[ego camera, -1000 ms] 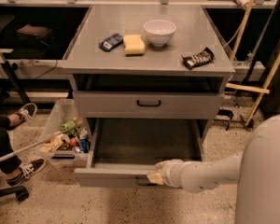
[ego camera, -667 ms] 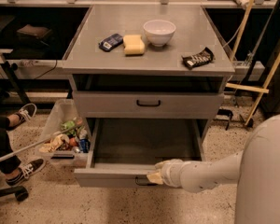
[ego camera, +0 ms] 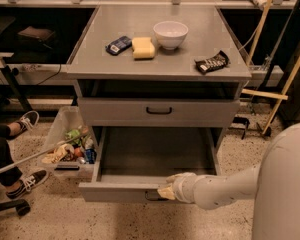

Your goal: Open middle drawer

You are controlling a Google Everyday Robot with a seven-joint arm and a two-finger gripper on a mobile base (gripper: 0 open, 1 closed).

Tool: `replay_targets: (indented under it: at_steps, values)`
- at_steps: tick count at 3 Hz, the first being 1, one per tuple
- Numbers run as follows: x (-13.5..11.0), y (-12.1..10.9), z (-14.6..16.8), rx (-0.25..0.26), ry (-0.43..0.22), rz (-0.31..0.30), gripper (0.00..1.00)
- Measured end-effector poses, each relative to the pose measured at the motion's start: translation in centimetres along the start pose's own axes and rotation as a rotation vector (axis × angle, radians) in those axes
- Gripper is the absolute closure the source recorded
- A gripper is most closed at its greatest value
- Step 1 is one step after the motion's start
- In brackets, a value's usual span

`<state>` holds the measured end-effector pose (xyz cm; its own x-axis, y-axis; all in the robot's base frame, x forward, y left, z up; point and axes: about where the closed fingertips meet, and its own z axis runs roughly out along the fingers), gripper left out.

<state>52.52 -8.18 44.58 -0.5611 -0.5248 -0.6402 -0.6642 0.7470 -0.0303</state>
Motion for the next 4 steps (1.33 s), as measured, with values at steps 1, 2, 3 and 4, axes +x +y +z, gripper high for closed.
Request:
replay_targets:
  at_steps: [1, 2, 3, 4]
  values:
    - [0.48, 0.41, -0.22, 0.001, -0.001, -0.004, 1.0]
    - [0.36, 0.44, -0.29, 0.001, -0.001, -0.004, 1.0]
    - [0.81, 0.82, -0.47, 0.001, -0.001, -0.007, 1.0]
    - [0.64, 0.84, -0.57, 0.001, -0.001, -0.007, 1.0]
